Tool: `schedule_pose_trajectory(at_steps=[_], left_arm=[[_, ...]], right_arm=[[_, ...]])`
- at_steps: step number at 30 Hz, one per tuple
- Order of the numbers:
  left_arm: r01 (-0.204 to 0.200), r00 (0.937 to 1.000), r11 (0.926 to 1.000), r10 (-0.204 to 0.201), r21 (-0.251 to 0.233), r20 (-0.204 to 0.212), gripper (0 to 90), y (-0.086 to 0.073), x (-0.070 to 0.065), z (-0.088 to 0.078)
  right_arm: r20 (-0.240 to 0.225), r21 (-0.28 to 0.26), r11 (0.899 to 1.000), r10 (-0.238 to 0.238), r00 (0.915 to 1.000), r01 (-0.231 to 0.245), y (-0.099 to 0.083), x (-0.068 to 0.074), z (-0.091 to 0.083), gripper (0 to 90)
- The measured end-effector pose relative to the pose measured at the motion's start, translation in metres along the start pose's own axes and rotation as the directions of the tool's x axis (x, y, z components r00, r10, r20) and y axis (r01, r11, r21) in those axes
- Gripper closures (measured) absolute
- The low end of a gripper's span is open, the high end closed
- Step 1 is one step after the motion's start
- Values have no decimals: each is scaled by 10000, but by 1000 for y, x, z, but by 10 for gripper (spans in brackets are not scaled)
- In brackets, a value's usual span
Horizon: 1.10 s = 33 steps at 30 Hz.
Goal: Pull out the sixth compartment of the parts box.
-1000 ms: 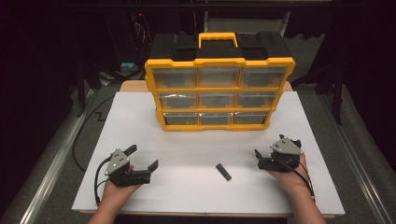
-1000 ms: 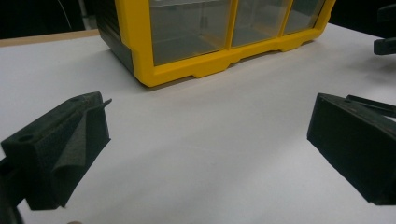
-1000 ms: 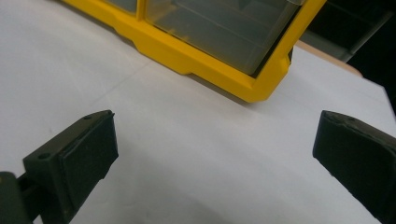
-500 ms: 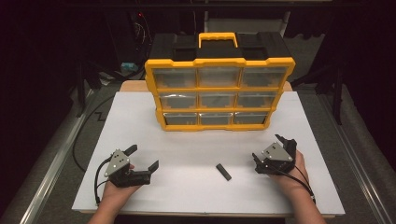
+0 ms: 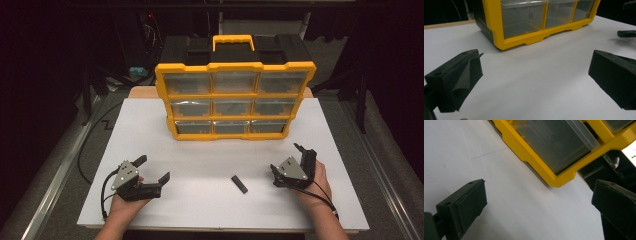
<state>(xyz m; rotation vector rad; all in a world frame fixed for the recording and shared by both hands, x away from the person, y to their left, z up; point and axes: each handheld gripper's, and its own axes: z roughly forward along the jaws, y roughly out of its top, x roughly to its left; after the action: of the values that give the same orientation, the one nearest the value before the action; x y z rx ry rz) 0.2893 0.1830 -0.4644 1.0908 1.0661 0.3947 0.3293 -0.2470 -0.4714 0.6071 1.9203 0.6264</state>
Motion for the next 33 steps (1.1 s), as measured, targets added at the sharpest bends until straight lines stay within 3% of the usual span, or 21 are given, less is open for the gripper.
schedule_pose_trajectory(at_steps=[7,13,16,22,24,25,26,27,29,30,32,33], left_arm=[[-54,10000,9999,53,87,57,2,-2,-1,1],[-57,10000,9999,56,96,61,2,-2,-1,1],[-76,10000,9999,75,108,45,2,-2,-1,1],[-119,9999,9999,119,87,50,2,-3,-1,1],[-185,9998,9997,184,142,46,2,-3,-1,0],[-193,9998,9997,192,160,57,2,-3,-1,0],[-193,9998,9997,192,160,57,2,-3,-1,0],[-218,9997,9996,217,169,68,2,-3,-1,1],[-242,9997,9995,240,208,62,2,-4,-1,1],[-242,9997,9995,240,208,62,3,-4,-1,1],[-273,9996,9994,271,198,99,3,-4,-1,0],[-273,9996,9994,271,198,99,2,-4,-1,0]], right_arm=[[423,50,9938,-1115,9929,1114,2,4,0,3],[603,170,9861,-1663,9842,1656,4,6,-2,4],[741,284,9736,-2282,9708,2267,7,8,-3,4],[851,465,9586,-2841,9550,2810,9,11,-4,4],[923,466,9513,-3077,9470,3046,10,13,-5,4],[911,572,9430,-3318,9389,3277,12,13,-6,5],[911,572,9430,-3318,9389,3277,12,13,-6,5],[912,617,9373,-3475,9332,3430,13,14,-6,5],[989,691,9173,-3974,9123,3921,15,16,-6,5],[989,691,9173,-3974,9123,3921,15,16,-6,5],[997,793,9025,-4296,8975,4232,17,19,-6,5],[997,793,9025,-4296,8975,4232,17,19,-6,5]])
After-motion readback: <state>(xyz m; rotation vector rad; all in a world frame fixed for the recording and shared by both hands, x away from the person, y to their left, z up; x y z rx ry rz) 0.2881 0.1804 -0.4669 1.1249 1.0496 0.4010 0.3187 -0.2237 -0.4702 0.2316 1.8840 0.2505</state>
